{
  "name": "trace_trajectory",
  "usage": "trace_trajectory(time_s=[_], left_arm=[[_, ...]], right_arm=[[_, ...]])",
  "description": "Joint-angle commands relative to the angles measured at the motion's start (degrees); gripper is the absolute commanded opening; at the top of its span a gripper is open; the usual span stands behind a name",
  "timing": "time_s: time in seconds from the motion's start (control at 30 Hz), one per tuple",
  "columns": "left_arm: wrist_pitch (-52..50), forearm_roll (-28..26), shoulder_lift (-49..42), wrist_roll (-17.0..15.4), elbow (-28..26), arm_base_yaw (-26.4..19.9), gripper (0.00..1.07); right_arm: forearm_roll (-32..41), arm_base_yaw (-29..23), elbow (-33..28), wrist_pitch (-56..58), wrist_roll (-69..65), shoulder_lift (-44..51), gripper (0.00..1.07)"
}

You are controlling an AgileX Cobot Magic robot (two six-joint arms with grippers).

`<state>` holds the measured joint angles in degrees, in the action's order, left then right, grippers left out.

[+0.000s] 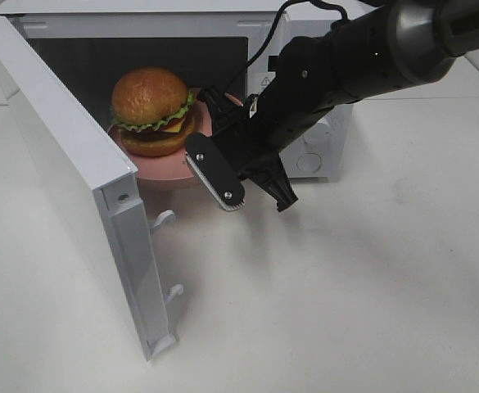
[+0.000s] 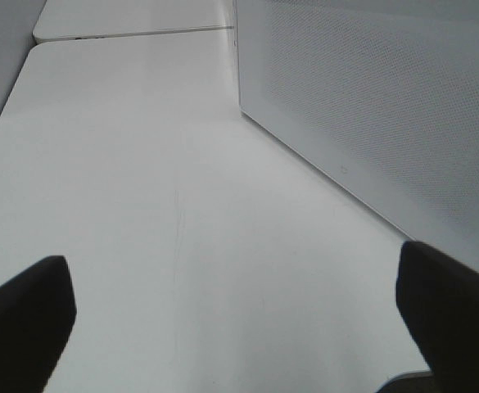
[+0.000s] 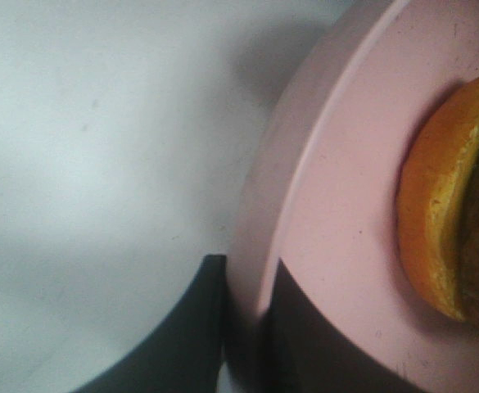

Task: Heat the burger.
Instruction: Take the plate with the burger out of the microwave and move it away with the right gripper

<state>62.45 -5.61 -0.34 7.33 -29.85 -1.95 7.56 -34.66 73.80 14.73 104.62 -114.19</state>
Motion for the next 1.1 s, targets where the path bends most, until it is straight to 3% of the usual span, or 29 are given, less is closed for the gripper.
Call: trace_trajectory(time_s=[0.03,0.47,1.1], left_arm=[[-0.86,-0.11,-0.23,0.0,0.11,0.0,1.0],[-0.86,-0.11,-0.23,0.0,0.11,0.0,1.0],[-0.86,-0.11,-0.23,0.0,0.11,0.0,1.0]], right_arm=[[1.15,1.32,-3.38,-4.07,-0.52,4.98,0.0],[3.55,1.15,-15.7,-5.1,-0.52,15.36,0.0],[3.67,1.15,-29.22,-7.22,-1.2,26.81,0.0]])
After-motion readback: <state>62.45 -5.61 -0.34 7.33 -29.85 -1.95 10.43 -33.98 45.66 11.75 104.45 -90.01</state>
